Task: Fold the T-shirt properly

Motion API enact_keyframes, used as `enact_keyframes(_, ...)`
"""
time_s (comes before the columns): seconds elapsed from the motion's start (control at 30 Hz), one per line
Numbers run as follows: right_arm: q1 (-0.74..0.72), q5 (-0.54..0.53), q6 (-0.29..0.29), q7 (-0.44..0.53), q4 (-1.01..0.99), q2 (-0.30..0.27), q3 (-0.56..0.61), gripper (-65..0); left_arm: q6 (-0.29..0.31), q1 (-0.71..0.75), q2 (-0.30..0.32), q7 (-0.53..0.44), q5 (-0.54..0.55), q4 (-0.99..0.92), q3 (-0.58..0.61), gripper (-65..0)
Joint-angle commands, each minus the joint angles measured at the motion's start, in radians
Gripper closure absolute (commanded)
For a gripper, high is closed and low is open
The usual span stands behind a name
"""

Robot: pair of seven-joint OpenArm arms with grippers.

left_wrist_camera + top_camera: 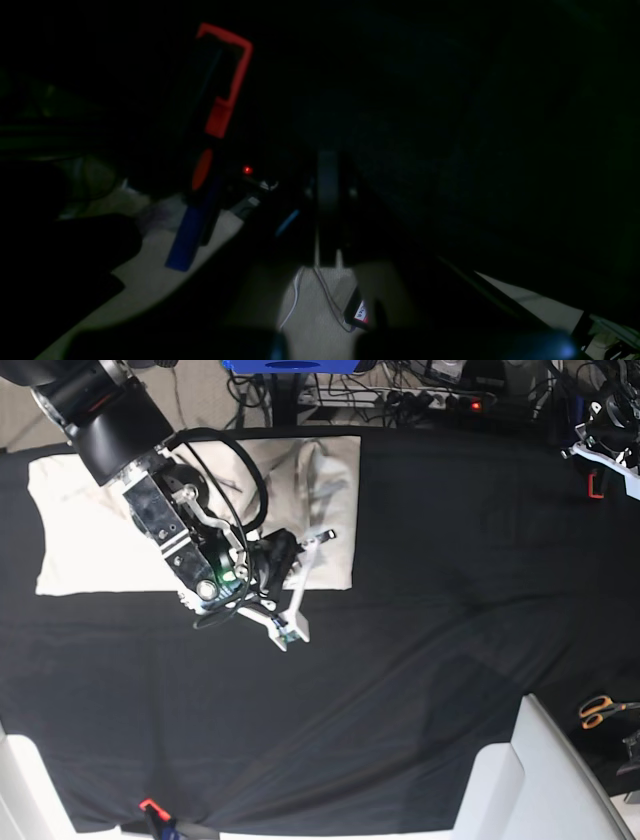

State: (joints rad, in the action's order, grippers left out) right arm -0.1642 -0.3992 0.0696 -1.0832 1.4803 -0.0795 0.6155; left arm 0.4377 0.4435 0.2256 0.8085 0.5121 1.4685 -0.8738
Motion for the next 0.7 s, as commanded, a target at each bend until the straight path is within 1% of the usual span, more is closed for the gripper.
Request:
enact_keyframes(0.0, -0.010, -0.002, 0.002, -0.008, 0.035, 0.002, -0.006, -0.2, 0.003, 0.004, 0.024, -0.013, 0.010, 0.014, -0.008, 0.0)
enact_keyframes(0.07, 0.007, -0.002, 0.005, -0.027, 0.064, -0.001, -0.006, -0.2, 0.003, 0.004, 0.031, -0.013, 0.010, 0.013, -0.008, 0.0)
enact_keyframes(0.1, 0.019, -0.002, 0.017, -0.032, 0.076, -0.003, -0.006, -0.2, 0.003, 0.004, 0.033, -0.013, 0.010, 0.013, -0.008, 0.0)
enact_keyframes(0.17, 0.042, -0.002, 0.063, -0.033, 0.098, -0.007, -0.006, -0.2, 0.003, 0.002, 0.034, -0.013, 0.010, 0.013, -0.008, 0.0)
enact_keyframes(0.23, 0.061, -0.004, 0.082, -0.044, 0.115, -0.029, -0.006, -0.2, 0.003, -0.007, 0.034, -0.013, 0.010, 0.013, -0.008, 0.0)
enact_keyframes(0.3, 0.085, -0.002, 0.082, -0.047, 0.133, -0.039, -0.007, -0.2, 0.003, -0.013, 0.041, -0.013, 0.010, 0.010, -0.008, 0.0)
enact_keyframes(0.43, 0.151, -0.002, 0.082, -0.047, 0.191, -0.065, -0.088, -0.2, 0.003, -0.018, 0.041, -0.013, 0.010, -0.012, -0.008, 0.0)
enact_keyframes(0.6, 0.196, -0.004, 0.082, -0.076, 0.256, -0.122, -0.161, -0.2, 0.003, -0.035, 0.041, -0.013, 0.009, -0.015, -0.008, 0.0)
enact_keyframes(0.67, 0.216, -0.004, 0.082, -0.085, 0.279, -0.139, -0.188, -0.2, 0.003, -0.039, 0.041, -0.013, -0.023, -0.013, -0.006, 0.0)
